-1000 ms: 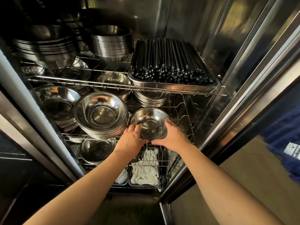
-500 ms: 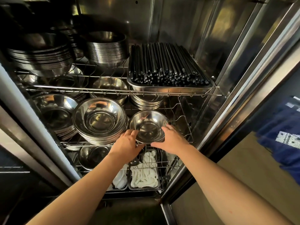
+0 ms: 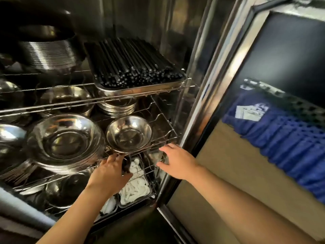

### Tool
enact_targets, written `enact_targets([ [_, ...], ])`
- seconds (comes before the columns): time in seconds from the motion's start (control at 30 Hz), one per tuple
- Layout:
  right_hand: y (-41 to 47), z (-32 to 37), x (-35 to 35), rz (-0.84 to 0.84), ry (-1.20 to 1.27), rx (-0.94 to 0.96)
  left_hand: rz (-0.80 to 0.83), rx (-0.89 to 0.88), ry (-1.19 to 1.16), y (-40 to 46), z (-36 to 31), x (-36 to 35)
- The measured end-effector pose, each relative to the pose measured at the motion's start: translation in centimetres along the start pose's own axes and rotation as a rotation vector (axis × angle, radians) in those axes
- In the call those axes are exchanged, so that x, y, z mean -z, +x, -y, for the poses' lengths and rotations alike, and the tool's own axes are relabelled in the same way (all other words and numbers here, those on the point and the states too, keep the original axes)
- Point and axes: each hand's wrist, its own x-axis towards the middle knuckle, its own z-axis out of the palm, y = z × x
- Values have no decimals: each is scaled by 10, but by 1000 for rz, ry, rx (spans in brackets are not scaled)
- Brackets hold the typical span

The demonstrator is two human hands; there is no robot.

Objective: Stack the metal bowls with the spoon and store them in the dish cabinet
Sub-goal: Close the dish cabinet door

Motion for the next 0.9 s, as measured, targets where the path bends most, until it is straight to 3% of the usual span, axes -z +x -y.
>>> enact_targets([
  [0.2, -96, -34, 47, -156, 59, -65, -33, -151, -1, -28, -57, 5],
  [0.3, -159, -58, 77, -283, -29, -128, -88, -272, -30, -51, -106, 9],
  [0.73, -460, -161, 144, -513, -271, -241, -416, -682, 241, -208, -379, 7],
  [0.9, -545, -199, 153, -570, -253, -254, -629, -800, 70, -274, -478, -4],
])
